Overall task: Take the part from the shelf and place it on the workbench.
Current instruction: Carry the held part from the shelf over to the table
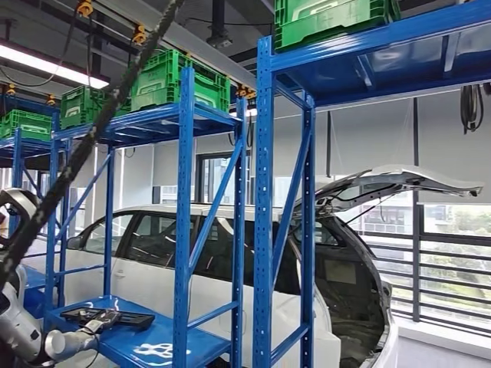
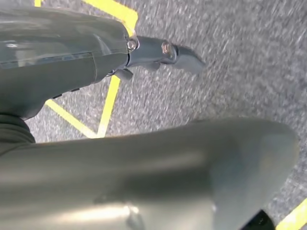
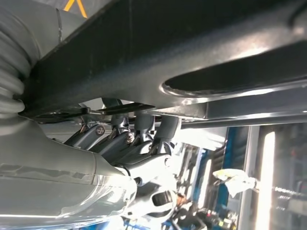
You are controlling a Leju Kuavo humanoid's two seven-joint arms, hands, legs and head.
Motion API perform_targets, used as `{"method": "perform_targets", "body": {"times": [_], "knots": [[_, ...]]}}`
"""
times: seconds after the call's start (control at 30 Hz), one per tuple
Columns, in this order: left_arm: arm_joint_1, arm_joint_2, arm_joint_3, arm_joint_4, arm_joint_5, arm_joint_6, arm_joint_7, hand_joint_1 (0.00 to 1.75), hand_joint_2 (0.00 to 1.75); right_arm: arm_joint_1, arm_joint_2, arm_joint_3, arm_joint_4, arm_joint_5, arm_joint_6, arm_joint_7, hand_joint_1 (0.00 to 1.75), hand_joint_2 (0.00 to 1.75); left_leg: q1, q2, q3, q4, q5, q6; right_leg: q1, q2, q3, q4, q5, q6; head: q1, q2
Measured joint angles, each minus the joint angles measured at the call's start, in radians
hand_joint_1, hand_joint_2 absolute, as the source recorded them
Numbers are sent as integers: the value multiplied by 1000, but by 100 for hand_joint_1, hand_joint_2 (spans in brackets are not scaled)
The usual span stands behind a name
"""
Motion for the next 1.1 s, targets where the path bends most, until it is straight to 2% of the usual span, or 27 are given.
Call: {"method": "perform_targets", "body": {"times": [0.03, 0.07, 0.13, 0.17, 0.2, 0.23, 0.27, 0.3, 0.33, 0.4, 0.43, 0.47, 0.53, 0.57, 0.6, 0.63, 0.7, 0.73, 0.77, 0.8, 0.83, 0.87, 0.93, 0.97, 1.0, 1.07, 1.1], "knots": [[1, 1, 0, 0, -1, 0, 1, 0, 175, -1, -1, 0, -1, 0, 0, -1, 175, 175, 2, -12, -5, -2, 4, -7, -1, -13, 0, -5, 2, 0, 0, 0], [4, 1, 0, 0, -3, -1, 1, 0, 175, -3, -1, 0, -3, 0, 0, -1, 175, 175, 1, -7, -10, -1, 4, -12, -3, -27, 1, -10, 5, -3, 0, 0], [5, 2, -1, 0, -6, -1, 2, 0, 175, -4, -1, 0, -7, -1, 0, -2, 175, 175, -3, 38, -33, 43, -31, -20, -9, -58, 1, -21, 12, -8, 1, 0], [4, 2, -2, 1, -8, -1, 3, 0, 175, -3, -1, 0, -8, -2, 0, -2, 175, 175, -3, 69, -54, 93, -65, -23, -9, -75, 1, -22, 14, -11, 1, 0], [2, 2, -4, 0, -9, -1, 5, 0, 175, 0, -1, 0, -9, -3, 0, -2, 175, 175, -1, 87, -81, 159, -101, -28, -9, -92, -1, -22, 15, -12, 1, -1], [0, 2, -5, 0, -12, -1, 7, 0, 175, 3, -1, 0, -10, -3, 0, -2, 175, 175, 2, 95, -104, 219, -126, -33, -9, -109, -2, -22, 15, -12, 1, -1], [1, 2, -6, 0, -14, -1, 10, 0, 175, 5, -2, 0, -10, -3, 0, -2, 175, 175, 4, 100, -114, 255, -137, -37, -8, -126, -2, -22, 14, -12, 1, -1], [3, 2, -7, 0, -16, -1, 12, 0, 175, 7, -2, 0, -10, -4, 0, -1, 175, 175, 6, 104, -105, 254, -129, -41, -8, -141, -3, -21, 14, -11, 1, -1], [5, 3, -7, 0, -17, -1, 14, 0, 175, 8, -2, 0, -10, -4, 0, -1, 175, 175, 8, 112, -76, 212, -104, -43, -9, -154, -2, -21, 13, -9, 1, -1], [8, 4, -8, 0, -17, -1, 16, 0, 175, 8, -2, 0, -11, -4, 0, -1, 175, 175, 6, 145, 3, 76, -52, -43, -6, -177, -2, -15, 8, 0, 1, -1], [7, 5, -9, 0, -17, -1, 16, 0, 175, 9, -2, 0, -11, -4, -1, -1, 175, 175, 3, 160, 29, 27, -38, -37, -4, -186, -3, -11, 5, 5, 1, -1], [6, 5, -9, 0, -17, -1, 16, 0, 175, 10, -2, 0, -12, -4, -1, -1, 175, 175, 0, 168, 41, 2, -35, -30, -1, -195, -3, -8, 3, 11, 1, -1], [8, 7, -10, 0, -17, -1, 16, 0, 175, 12, -2, 1, -13, -3, -2, -1, 175, 175, -5, 157, 37, -2, -37, -13, 0, -212, -3, -6, 2, 21, 1, -1], [11, 8, -10, 0, -17, -1, 16, 0, 175, 13, -2, 1, -14, -1, -3, -1, 175, 175, -4, 148, 35, -2, -36, -6, -3, -209, -2, -4, -3, 26, 1, -1], [14, 9, -10, 0, -18, -1, 16, 0, 175, 14, -2, 1, -15, 1, -4, -1, 175, 175, -3, 141, 33, -3, -33, 1, -6, -193, -5, 6, -14, 31, 1, -1], [14, 11, -10, 0, -18, 0, 16, 0, 175, 16, -2, 2, -18, 4, -6, -1, 175, 175, -1, 133, 32, -4, -30, 7, -8, -167, -17, 36, -38, 35, 1, -1], [12, 15, -11, 0, -19, 1, 15, 0, 175, 23, -3, 2, -21, 11, -10, -2, 175, 175, -1, 115, 28, -4, -27, 15, -10, -118, -68, 156, -107, 38, 1, -1], [11, 18, -11, 0, -19, 2, 14, 0, 175, 29, -4, 2, -22, 15, -13, -2, 175, 175, -2, 103, 27, -4, -26, 17, -10, -110, -99, 226, -135, 37, 1, -1], [10, 20, -11, 0, -20, 2, 12, 0, 175, 36, -4, 2, -23, 18, -16, -3, 175, 175, -5, 91, 27, -4, -25, 19, -9, -107, -121, 274, -147, 36, 1, -1], [10, 22, -11, 0, -22, 2, 11, 0, 175, 42, -5, 3, -24, 20, -19, -4, 175, 175, -7, 78, 27, -4, -25, 19, -9, -105, -126, 285, -138, 33, 1, -1], [10, 24, -11, 0, -23, 2, 9, 0, 175, 48, -5, 3, -26, 21, -22, -6, 175, 175, -9, 65, 28, -3, -24, 20, -8, -100, -113, 254, -109, 29, 1, -1], [10, 26, -11, 0, -25, 2, 6, 0, 175, 53, -5, 3, -29, 22, -25, -7, 175, 175, -11, 52, 29, -3, -24, 20, -7, -90, -85, 191, -69, 22, 1, -1], [8, 29, -12, 1, -27, 2, 1, 0, 175, 59, -6, 2, -36, 25, -30, -10, 175, 175, -12, 27, 28, -2, -22, 17, -5, -44, -31, 63, -7, 8, 1, -1], [7, 30, -12, 1, -27, 2, -1, 0, 175, 62, -7, 2, -38, 27, -32, -12, 175, 175, -10, 16, 25, -1, -20, 13, -4, -27, -17, 27, 5, 4, 1, 0], [6, 32, -13, 1, -28, 2, -1, 0, 175, 65, -9, 2, -39, 30, -34, -14, 175, 175, -8, 5, 19, -1, -17, 9, -3, -19, -13, 12, 6, 1, 1, 0], [8, 36, -13, 1, -29, 2, -2, 0, 175, 68, -10, 1, -41, 34, -37, -20, 175, 175, -6, -11, 10, -1, -12, -2, -5, -39, -12, 2, 8, -2, 1, 0], [10, 38, -13, 1, -30, 1, -3, 0, 175, 69, -10, 1, -41, 34, -39, -24, 175, 175, -8, -3, 5, 3, -17, -6, -8, -51, -10, -4, 10, -5, 1, -1]]}}
